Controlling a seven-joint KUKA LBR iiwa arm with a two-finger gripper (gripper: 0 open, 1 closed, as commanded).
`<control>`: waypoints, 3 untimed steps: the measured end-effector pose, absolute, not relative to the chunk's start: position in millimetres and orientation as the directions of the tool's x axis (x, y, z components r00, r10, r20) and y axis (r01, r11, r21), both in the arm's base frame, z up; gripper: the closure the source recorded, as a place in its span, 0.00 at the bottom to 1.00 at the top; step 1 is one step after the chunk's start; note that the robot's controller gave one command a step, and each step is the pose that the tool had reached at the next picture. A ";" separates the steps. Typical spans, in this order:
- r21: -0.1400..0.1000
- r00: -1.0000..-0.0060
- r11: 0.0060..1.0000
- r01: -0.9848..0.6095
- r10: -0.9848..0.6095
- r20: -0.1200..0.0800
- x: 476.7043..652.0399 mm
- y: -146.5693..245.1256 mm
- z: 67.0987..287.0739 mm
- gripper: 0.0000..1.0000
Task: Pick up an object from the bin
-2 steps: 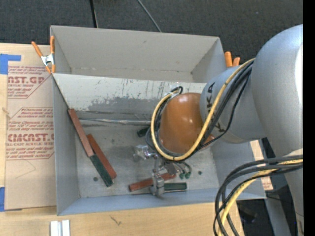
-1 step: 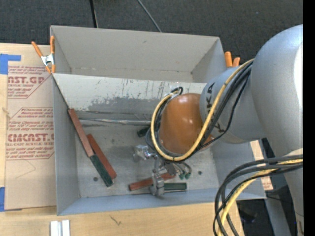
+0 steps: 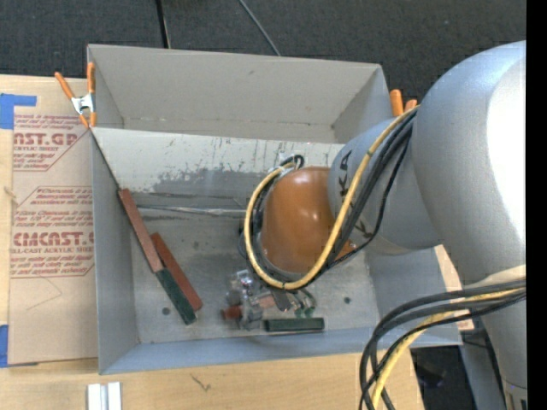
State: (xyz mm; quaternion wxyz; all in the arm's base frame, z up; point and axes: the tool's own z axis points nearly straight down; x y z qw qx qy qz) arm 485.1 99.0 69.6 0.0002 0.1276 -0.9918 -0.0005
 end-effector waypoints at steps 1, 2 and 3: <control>0.001 -0.968 0.968 -0.253 -0.253 0.000 485.1 98.9 69.6 1.00; -0.002 -0.939 0.939 -0.345 -0.345 -0.010 513.2 97.1 260.7 1.00; 0.001 -0.939 0.939 -0.345 -0.345 -0.003 511.6 97.0 257.0 0.00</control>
Offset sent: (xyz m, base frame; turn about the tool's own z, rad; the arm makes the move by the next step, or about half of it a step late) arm 0.0259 -0.0029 0.1875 -0.0957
